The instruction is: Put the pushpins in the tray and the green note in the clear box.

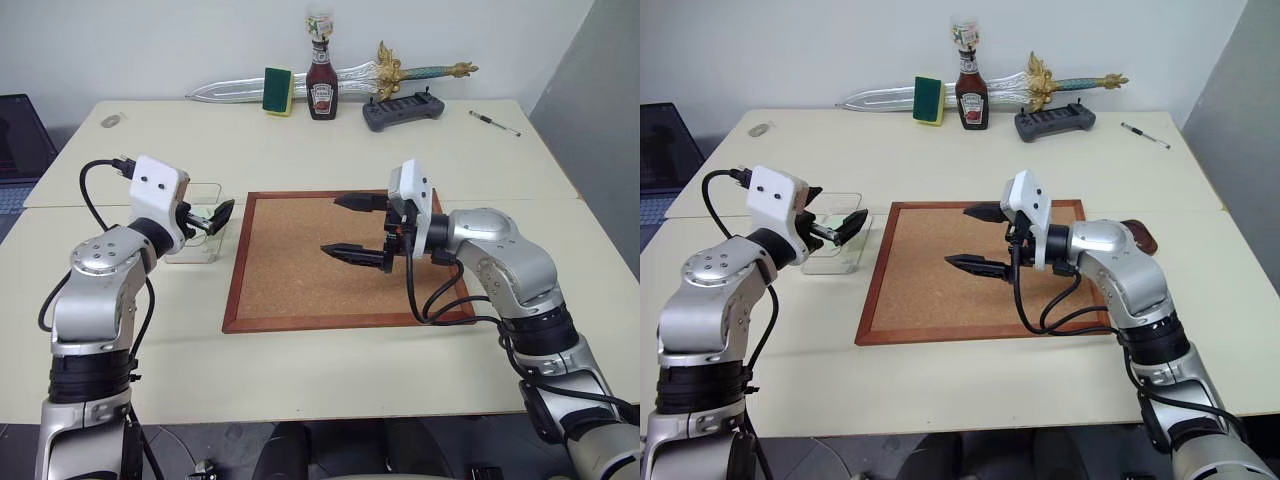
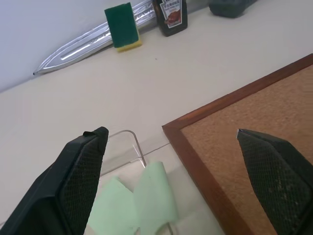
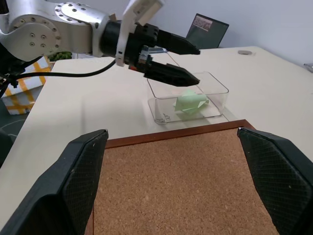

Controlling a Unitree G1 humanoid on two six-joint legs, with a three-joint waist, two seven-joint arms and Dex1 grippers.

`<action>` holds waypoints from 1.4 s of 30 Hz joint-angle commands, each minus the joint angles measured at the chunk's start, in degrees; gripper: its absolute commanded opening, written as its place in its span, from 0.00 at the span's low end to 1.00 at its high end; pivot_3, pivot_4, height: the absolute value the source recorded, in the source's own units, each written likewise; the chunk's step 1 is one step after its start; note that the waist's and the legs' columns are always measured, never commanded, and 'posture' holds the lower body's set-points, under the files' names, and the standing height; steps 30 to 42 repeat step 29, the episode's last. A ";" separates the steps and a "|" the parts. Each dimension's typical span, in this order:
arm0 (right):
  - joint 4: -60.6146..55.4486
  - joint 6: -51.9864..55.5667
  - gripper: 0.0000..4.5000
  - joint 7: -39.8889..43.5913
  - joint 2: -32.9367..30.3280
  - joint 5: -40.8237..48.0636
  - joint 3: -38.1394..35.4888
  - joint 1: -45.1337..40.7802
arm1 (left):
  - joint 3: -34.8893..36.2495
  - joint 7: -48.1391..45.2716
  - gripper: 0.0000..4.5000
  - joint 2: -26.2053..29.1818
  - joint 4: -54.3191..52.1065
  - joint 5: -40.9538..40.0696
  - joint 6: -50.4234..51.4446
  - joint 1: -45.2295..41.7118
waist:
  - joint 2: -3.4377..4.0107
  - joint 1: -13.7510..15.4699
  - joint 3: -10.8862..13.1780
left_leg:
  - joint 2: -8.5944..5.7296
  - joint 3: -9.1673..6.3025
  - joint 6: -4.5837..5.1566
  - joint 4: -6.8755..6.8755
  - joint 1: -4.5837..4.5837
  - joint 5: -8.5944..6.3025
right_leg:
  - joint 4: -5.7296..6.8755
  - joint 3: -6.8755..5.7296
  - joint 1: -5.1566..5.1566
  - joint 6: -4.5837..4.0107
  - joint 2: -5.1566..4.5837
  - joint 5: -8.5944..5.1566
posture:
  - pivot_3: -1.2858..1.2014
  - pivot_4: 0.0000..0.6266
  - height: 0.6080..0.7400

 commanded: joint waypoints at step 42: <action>-6.38 -3.25 1.00 -3.27 -11.22 2.01 -12.26 19.68 | -2.18 -7.28 0.99 -1.71 -15.15 -8.94 -4.94 17.56 | 0.00 0.66 0.00 | 0.06 0.09 0.02 0.18 0.17 -0.01 | 0.10 0.08 0.23 0.00 0.09 -0.01 | 0.52 0.24 1.00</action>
